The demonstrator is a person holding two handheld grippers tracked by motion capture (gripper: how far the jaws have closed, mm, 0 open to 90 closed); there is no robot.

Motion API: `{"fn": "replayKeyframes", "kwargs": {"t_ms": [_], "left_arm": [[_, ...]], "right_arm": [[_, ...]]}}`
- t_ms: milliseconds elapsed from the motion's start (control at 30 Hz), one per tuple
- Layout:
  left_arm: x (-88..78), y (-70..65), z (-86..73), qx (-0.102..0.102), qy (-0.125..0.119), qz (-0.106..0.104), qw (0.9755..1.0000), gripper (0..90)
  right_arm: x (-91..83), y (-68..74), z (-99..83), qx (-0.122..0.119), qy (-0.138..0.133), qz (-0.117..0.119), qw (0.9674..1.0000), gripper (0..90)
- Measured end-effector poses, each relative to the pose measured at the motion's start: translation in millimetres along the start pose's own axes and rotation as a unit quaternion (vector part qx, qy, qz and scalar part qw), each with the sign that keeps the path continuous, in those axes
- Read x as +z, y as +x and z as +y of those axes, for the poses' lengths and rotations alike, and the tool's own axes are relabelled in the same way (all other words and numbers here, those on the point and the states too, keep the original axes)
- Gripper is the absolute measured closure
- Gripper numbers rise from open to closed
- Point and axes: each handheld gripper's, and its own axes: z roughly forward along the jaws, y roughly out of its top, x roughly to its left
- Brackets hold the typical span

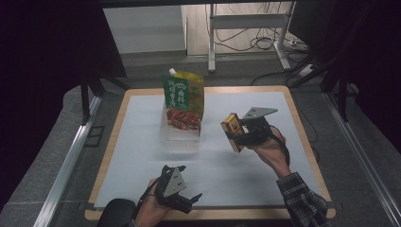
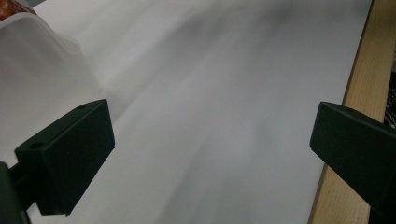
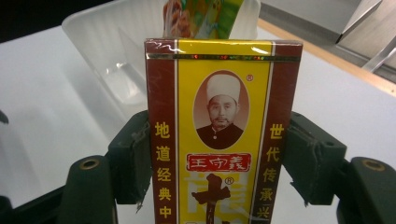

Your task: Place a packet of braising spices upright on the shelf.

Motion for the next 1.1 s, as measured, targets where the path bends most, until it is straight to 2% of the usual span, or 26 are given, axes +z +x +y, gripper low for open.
{"fn": "replayKeyframes", "kwargs": {"t_ms": [167, 267, 467, 667, 767, 1100], "left_arm": [[-0.2, 0.0, 0.0, 0.0, -0.002, 0.001, 1.0, 0.0], [-0.1, 0.0, 0.0, 0.0, -0.001, 0.0, 1.0, 0.0], [-0.4, 0.1, -0.1, 0.0, -0.001, 0.001, 1.0, 0.0], [-0.5, 0.0, 0.0, 0.001, -0.002, 0.001, 1.0, 0.0], [-0.8, 0.0, 0.0, -0.001, -0.002, 0.001, 1.0, 0.0], [-1.7, 0.9, 0.1, -0.001, -0.003, 0.002, 1.0, 0.0]], "right_arm": [[2.9, 2.5, 8.0, -0.005, -0.017, 0.004, 0.9998, 32.0], [5.6, 4.6, 13.0, -0.005, -0.027, -0.007, 0.9996, 32.0], [12.4, 5.5, 23.0, 0.003, -0.052, 0.002, 0.9986, 32.0], [18.8, 10.0, 33.1, -0.009, -0.071, 0.014, 0.9973, 32.0], [21.9, 13.4, 38.1, -0.015, -0.079, 0.006, 0.9968, 32.0], [36.8, 17.3, 50.6, -0.017, -0.106, 0.032, 0.9937, 32.0]]}}
